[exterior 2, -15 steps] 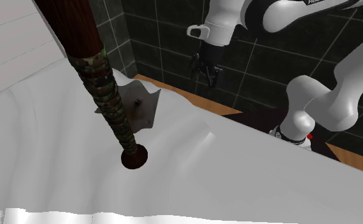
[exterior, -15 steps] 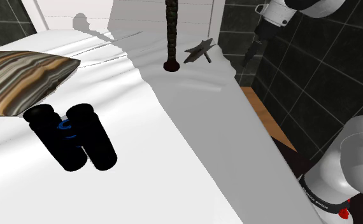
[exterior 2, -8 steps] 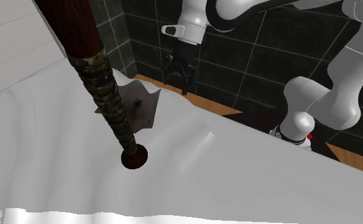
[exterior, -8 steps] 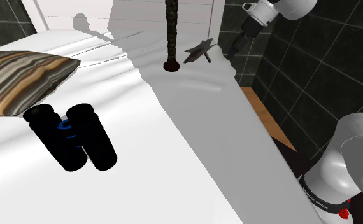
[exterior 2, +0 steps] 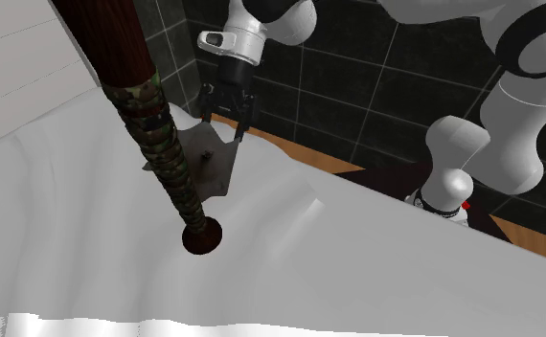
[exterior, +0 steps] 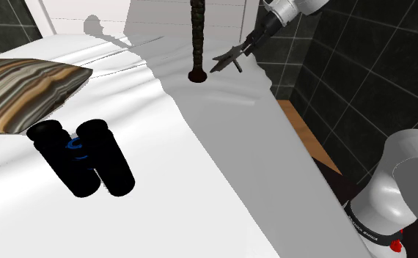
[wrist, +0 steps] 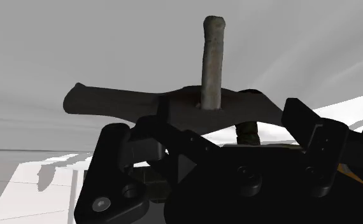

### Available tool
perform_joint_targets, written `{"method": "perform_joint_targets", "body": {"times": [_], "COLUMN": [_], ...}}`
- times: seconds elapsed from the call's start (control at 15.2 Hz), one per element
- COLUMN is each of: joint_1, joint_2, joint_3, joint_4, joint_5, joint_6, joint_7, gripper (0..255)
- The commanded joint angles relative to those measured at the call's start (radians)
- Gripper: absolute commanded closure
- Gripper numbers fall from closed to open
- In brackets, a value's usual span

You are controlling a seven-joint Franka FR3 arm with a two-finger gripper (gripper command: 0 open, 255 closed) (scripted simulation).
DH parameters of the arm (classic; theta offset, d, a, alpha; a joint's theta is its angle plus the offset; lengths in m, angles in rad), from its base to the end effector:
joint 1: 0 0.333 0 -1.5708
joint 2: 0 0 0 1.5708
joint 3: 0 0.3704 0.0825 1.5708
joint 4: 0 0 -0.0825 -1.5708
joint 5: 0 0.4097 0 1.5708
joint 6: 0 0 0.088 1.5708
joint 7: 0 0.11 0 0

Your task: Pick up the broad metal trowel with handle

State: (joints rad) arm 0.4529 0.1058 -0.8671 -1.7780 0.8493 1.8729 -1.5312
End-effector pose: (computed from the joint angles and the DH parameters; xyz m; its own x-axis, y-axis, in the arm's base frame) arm 0.6022 -0.1765 0.5772 0.5052 0.5508 0.6643 0.7803 -0.6204 -0.0790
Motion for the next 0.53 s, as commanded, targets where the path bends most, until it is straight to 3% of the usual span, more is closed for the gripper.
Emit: {"method": "perform_joint_targets", "body": {"times": [0.0,0.46], "joint_1": [-0.024,-0.028], "joint_2": [0.057,0.078], "joint_3": [0.004,0.014], "joint_4": [0.036,-0.023], "joint_5": [0.072,0.105], "joint_6": [-0.034,0.012], "joint_7": [-0.062,-0.122], "gripper": [0,0]}}
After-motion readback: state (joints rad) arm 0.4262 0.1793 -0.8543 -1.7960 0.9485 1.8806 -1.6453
